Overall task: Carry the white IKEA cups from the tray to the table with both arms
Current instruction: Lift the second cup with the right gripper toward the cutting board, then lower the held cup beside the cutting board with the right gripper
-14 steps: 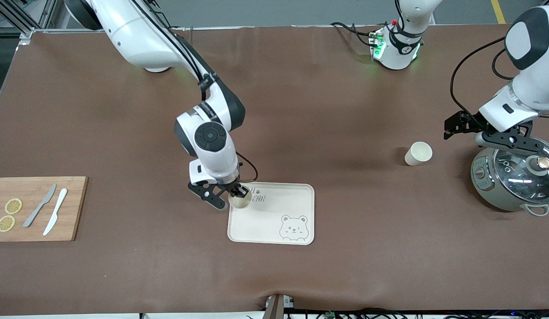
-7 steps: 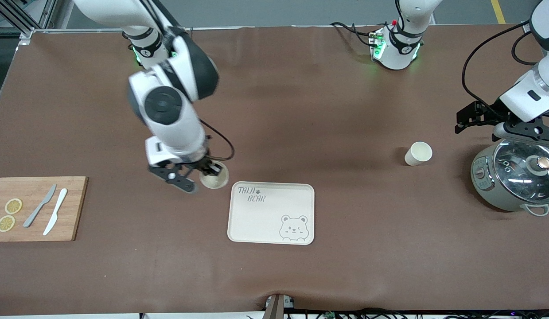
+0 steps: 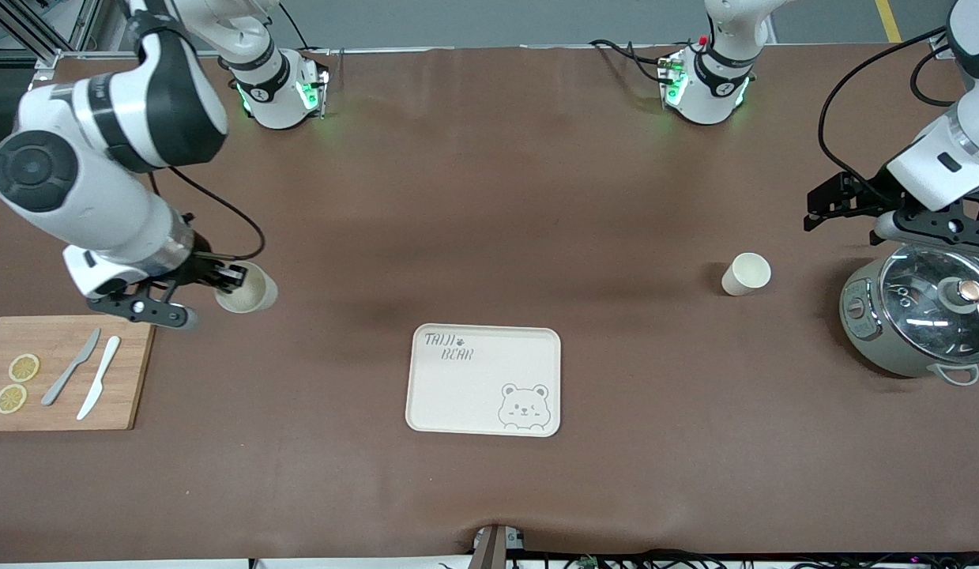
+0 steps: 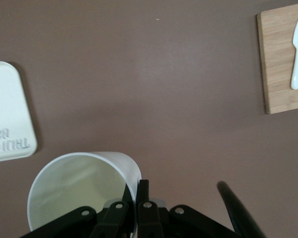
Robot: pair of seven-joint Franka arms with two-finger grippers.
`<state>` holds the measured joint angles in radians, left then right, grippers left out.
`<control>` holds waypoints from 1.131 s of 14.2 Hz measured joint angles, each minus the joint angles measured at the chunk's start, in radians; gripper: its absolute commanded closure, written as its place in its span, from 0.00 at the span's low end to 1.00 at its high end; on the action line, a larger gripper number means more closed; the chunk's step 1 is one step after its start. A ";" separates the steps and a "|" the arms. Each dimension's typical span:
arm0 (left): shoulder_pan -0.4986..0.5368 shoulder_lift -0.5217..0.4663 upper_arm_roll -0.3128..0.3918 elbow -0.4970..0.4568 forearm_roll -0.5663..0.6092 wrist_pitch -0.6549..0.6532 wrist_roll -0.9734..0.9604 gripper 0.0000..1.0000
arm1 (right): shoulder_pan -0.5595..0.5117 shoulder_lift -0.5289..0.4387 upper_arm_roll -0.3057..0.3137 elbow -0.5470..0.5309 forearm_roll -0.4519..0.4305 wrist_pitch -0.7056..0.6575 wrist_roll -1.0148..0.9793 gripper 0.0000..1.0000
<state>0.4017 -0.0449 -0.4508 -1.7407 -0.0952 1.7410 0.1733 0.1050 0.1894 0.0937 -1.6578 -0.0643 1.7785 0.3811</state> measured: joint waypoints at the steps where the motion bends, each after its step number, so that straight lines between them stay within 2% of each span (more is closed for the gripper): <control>1: -0.019 0.003 0.013 0.009 0.008 -0.006 -0.009 0.00 | -0.021 -0.018 0.000 -0.039 0.000 0.029 -0.044 1.00; 6: -0.140 0.017 0.111 0.024 0.033 -0.013 -0.032 0.00 | -0.092 -0.061 0.000 -0.258 0.000 0.277 -0.173 1.00; 11: -0.280 0.034 0.241 0.086 0.033 -0.064 -0.043 0.00 | -0.160 -0.061 -0.001 -0.460 0.000 0.605 -0.230 1.00; 16: -0.391 0.038 0.333 0.111 0.033 -0.087 -0.066 0.00 | -0.190 0.011 -0.001 -0.528 0.001 0.810 -0.236 1.00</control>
<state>0.0105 -0.0072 -0.1180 -1.6298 -0.0618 1.6544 0.1076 -0.0846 0.2006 0.0929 -2.1862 -0.0637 2.5881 0.1454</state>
